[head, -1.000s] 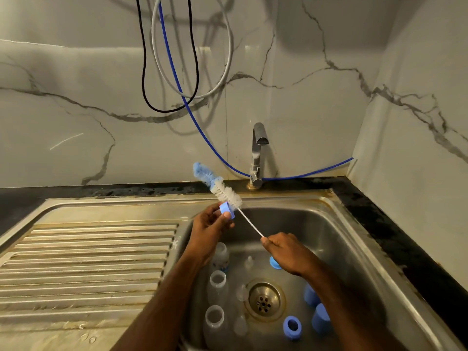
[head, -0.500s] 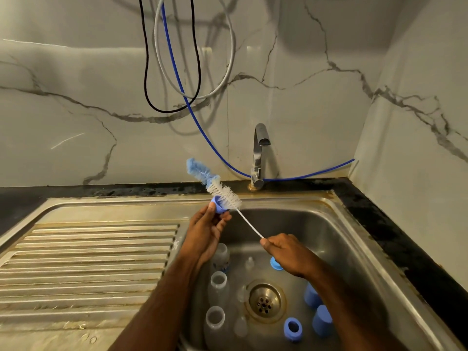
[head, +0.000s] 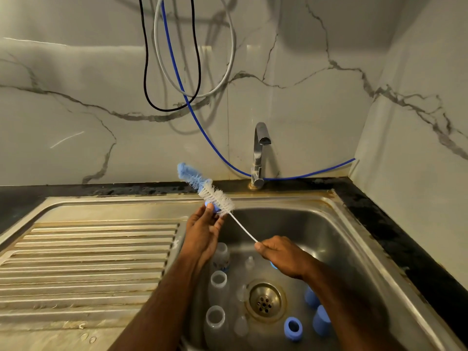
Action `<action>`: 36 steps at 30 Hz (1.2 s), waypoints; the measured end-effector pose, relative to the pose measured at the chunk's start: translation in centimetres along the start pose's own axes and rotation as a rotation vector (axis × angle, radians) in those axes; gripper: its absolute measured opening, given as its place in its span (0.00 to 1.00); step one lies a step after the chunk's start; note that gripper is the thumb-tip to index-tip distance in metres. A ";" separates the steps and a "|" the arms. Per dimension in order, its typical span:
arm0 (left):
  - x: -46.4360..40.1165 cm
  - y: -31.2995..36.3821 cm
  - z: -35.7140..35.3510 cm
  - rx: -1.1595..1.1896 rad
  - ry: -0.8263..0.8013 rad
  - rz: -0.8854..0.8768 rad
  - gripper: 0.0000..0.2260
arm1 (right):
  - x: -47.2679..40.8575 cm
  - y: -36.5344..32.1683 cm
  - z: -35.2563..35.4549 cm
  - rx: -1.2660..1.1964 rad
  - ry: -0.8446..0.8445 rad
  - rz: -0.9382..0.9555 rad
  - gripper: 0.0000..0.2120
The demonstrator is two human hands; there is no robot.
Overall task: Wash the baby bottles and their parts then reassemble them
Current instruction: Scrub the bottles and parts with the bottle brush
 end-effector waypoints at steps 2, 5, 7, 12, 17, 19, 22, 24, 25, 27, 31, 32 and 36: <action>0.0 0.4 -0.4 -0.133 -0.057 -0.006 0.16 | 0.0 -0.3 0.0 0.025 0.030 0.000 0.24; 0.1 0.6 -1.7 -0.439 -0.200 -0.003 0.16 | 0.3 0.8 1.0 0.024 0.117 -0.080 0.25; 0.1 0.6 -2.0 -0.526 -0.222 -0.020 0.16 | 0.4 1.7 1.2 0.016 0.101 -0.126 0.26; -0.6 1.2 0.3 -0.339 -0.059 -0.063 0.18 | 0.2 1.2 0.7 -0.025 0.049 -0.062 0.25; -0.8 3.2 2.7 -0.821 0.078 -0.102 0.16 | 0.3 0.8 1.3 -0.004 0.094 -0.029 0.24; -0.8 3.5 1.7 -1.070 0.009 -0.149 0.15 | 0.4 0.8 0.9 0.062 0.070 -0.052 0.25; -0.5 2.1 -0.2 -1.218 -0.105 -0.175 0.18 | 0.5 0.5 1.5 0.105 0.153 -0.076 0.26; -0.5 2.2 -0.4 -1.143 -0.082 -0.206 0.17 | 0.5 0.4 2.1 0.106 0.191 -0.073 0.26; -0.6 2.6 0.0 -1.049 -0.049 -0.214 0.17 | 0.5 0.6 2.2 0.101 0.189 -0.074 0.26; -0.9 3.2 1.4 -0.796 0.004 -0.181 0.16 | 0.6 1.2 2.1 0.071 0.147 -0.075 0.26; -1.2 2.3 2.3 -0.314 -0.026 -0.072 0.16 | 0.4 1.3 1.0 -0.010 0.024 -0.022 0.25; -1.2 2.0 2.2 -0.208 -0.030 -0.060 0.18 | 0.2 1.0 0.6 -0.013 0.005 -0.010 0.25; -1.1 2.0 2.7 0.043 0.043 -0.068 0.26 | 0.0 0.8 0.0 0.008 -0.018 0.002 0.24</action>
Point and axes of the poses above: each hand's wrist, its own x-axis away from the middle knuckle, its own z-axis out of the back of the hand, y = z × x, the point moved 10 cm from there along -x, towards the middle knuckle, and after that the axes turned 12 degrees about -y, right-handed, at the moved point
